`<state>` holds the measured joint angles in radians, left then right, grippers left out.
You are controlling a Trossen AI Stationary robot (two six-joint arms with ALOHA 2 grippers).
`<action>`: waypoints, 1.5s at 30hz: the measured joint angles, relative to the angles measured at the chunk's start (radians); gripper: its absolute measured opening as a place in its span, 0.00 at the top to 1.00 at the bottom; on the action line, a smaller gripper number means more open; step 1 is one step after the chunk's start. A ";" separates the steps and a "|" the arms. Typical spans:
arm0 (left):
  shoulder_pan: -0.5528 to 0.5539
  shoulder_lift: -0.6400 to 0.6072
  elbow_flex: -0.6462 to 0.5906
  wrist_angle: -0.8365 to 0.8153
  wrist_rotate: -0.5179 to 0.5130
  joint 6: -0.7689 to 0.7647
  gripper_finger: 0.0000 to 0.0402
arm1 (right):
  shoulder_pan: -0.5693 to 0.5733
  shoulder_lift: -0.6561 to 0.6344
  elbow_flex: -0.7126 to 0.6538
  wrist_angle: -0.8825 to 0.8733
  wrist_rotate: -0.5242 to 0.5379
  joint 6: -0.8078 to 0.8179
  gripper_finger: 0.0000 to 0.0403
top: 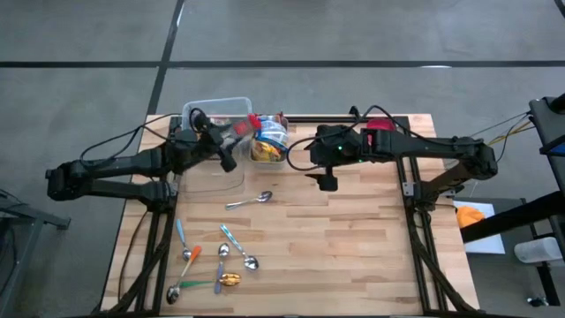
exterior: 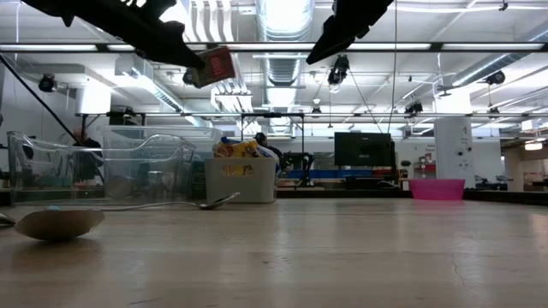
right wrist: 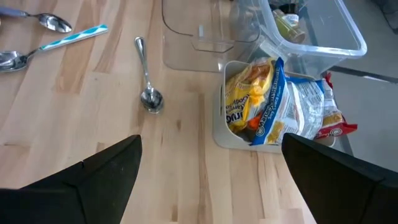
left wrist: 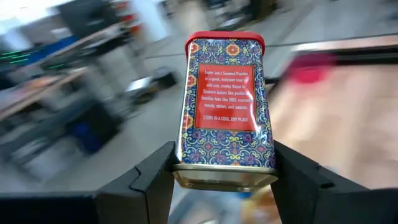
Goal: Pick & Place Food Item
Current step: Put the red seasoning can into the white bin
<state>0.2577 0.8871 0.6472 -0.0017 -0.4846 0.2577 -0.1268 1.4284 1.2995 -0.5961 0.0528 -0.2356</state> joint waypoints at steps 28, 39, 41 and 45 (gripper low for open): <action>0.339 0.000 0.000 -0.305 -0.329 -0.479 0.47 | 0.000 0.001 0.000 0.002 0.000 0.000 0.05; 0.487 0.034 0.000 -0.438 -0.136 -0.659 0.45 | 0.000 0.002 0.000 0.002 0.000 0.000 0.05; 0.500 0.072 0.000 -0.453 -0.142 -0.687 0.44 | 0.000 0.002 0.000 0.002 0.000 0.000 0.05; 0.511 0.170 0.000 -0.441 -0.139 -0.693 0.47 | 0.000 0.002 0.000 0.002 0.000 0.000 0.05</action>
<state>0.7687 1.0574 0.6468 -0.4428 -0.6235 -0.4354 -0.1265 1.4300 1.2995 -0.5938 0.0528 -0.2359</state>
